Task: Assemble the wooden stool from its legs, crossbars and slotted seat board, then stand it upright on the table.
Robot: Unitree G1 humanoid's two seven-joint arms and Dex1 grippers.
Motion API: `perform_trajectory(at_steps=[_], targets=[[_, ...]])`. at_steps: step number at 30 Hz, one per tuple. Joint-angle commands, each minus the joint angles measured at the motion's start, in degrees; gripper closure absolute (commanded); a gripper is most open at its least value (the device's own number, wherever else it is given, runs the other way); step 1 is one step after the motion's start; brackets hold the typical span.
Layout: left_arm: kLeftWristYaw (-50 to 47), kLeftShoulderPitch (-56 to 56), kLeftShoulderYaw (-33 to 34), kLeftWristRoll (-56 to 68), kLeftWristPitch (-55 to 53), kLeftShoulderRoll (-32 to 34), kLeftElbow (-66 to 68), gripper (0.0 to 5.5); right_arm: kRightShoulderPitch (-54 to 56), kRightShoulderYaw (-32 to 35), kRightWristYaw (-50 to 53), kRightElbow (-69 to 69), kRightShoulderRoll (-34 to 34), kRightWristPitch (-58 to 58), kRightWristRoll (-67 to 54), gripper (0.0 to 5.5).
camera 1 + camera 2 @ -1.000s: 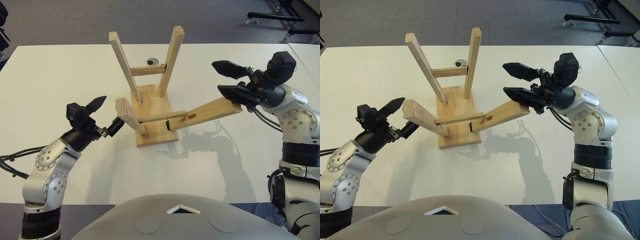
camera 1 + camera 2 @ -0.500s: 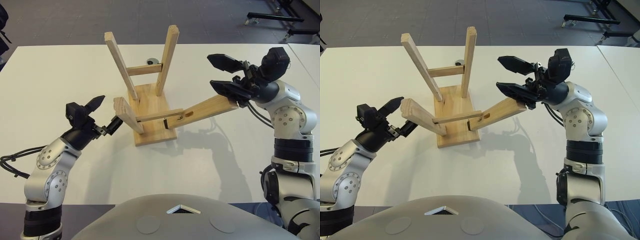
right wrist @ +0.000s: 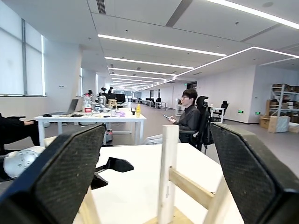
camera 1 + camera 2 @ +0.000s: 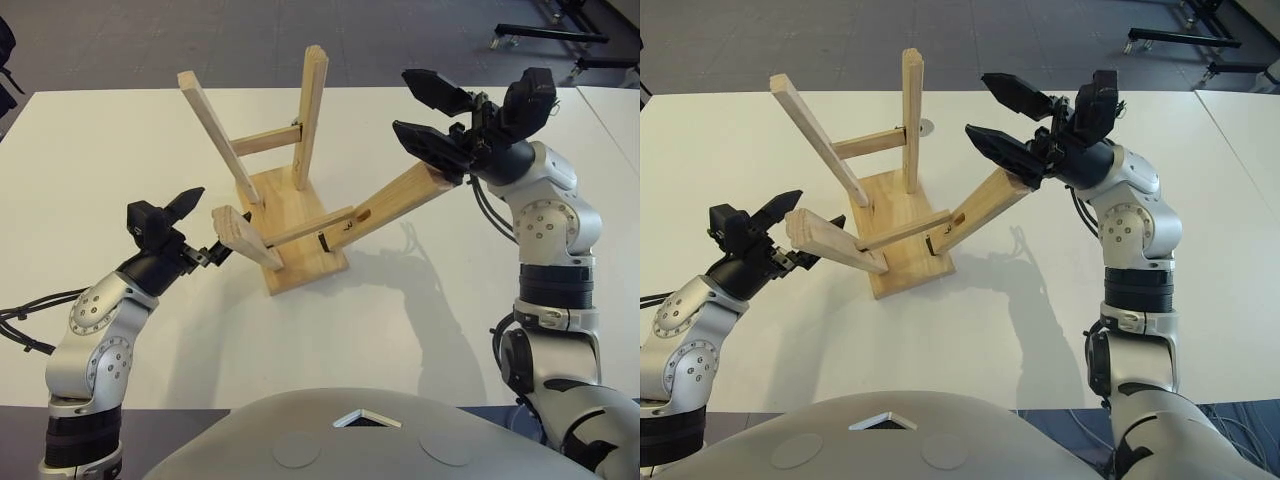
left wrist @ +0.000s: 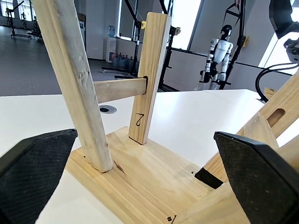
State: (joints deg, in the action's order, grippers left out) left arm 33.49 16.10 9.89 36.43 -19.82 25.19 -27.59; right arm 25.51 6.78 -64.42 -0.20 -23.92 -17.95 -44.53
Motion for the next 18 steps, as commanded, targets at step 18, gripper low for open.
perform_trajectory(at_steps=[18], targets=[[1.07,-1.02,-3.38,-1.52,0.07,-0.71,1.51,0.1,7.19,-1.16,7.07,-0.06,7.53,4.98,2.73,1.39]])
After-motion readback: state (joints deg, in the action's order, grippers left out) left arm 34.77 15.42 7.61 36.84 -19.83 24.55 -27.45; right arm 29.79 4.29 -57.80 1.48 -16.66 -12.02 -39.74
